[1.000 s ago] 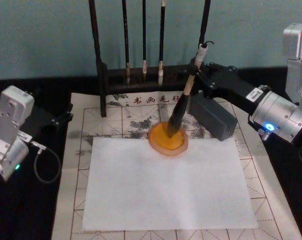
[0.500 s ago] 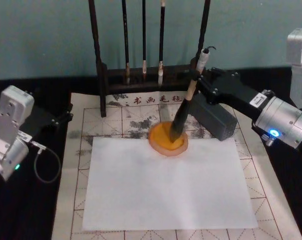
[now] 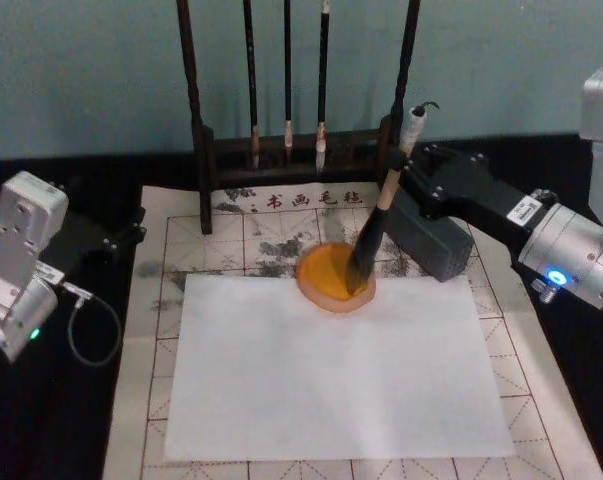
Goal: Pick up the brush from the inkstone, write on the paper, then place the brush back to its original position.
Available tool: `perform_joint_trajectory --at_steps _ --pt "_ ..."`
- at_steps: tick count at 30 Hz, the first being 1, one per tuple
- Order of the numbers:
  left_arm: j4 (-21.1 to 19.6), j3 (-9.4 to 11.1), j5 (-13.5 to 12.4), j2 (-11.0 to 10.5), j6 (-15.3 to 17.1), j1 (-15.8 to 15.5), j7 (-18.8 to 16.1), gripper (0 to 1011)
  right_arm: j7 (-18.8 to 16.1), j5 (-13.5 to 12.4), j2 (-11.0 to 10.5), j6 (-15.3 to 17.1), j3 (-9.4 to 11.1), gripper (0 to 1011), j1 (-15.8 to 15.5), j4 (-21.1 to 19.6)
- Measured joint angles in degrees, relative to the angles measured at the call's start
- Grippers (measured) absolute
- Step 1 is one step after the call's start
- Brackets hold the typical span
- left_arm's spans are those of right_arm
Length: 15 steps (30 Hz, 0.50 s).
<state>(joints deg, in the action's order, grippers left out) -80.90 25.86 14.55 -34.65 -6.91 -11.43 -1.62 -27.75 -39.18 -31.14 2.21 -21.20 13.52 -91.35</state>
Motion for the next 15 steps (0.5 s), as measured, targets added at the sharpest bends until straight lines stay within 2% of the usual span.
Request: perform_joint_trajectory --at_steps 15 --pt "0.0 0.0 0.0 0.0 0.0 0.0 0.0 1001 0.72 0.0 -0.53 0.08 0.85 185 -1.61 -1.37"
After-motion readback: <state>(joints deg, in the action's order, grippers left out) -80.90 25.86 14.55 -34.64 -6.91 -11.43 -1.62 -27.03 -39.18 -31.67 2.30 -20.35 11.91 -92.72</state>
